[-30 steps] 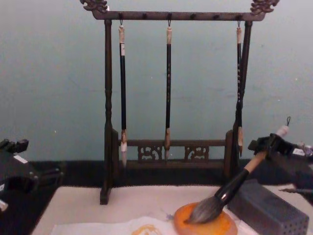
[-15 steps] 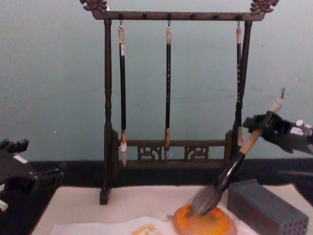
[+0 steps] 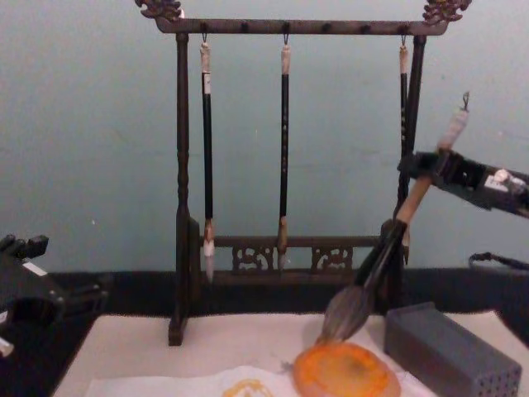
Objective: Pick up the brush from the inkstone, write on the paper, then place the brush back to its original position.
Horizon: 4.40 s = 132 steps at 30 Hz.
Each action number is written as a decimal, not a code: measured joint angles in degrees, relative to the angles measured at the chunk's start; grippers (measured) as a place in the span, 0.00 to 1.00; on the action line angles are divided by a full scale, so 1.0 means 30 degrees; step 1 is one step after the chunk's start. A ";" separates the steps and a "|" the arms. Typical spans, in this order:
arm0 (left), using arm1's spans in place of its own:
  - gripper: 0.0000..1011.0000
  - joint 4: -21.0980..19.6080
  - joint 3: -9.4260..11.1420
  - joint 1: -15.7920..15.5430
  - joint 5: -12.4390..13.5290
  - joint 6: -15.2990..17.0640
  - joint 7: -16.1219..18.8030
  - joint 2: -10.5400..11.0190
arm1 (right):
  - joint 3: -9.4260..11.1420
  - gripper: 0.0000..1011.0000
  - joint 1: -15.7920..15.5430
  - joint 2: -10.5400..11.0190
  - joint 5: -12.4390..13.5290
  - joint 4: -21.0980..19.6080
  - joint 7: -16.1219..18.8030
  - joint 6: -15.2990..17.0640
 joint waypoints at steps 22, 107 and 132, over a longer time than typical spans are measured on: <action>0.99 0.0001 0.0000 0.0001 0.0000 0.0000 -0.0001 0.0000 | -0.1467 0.17 -0.1032 0.1684 -0.4913 -0.3387 0.1883 -0.1716; 0.99 0.0000 -0.0001 0.0000 -0.0001 0.0000 0.0000 0.0000 | -0.3771 0.17 -0.3252 0.1993 -0.8235 -0.6328 0.6826 -0.2936; 0.99 0.0000 -0.0001 0.0001 0.0000 0.0000 0.0000 0.0000 | -0.3666 0.17 -0.3690 0.2667 -0.8471 -0.6707 0.6947 -0.2830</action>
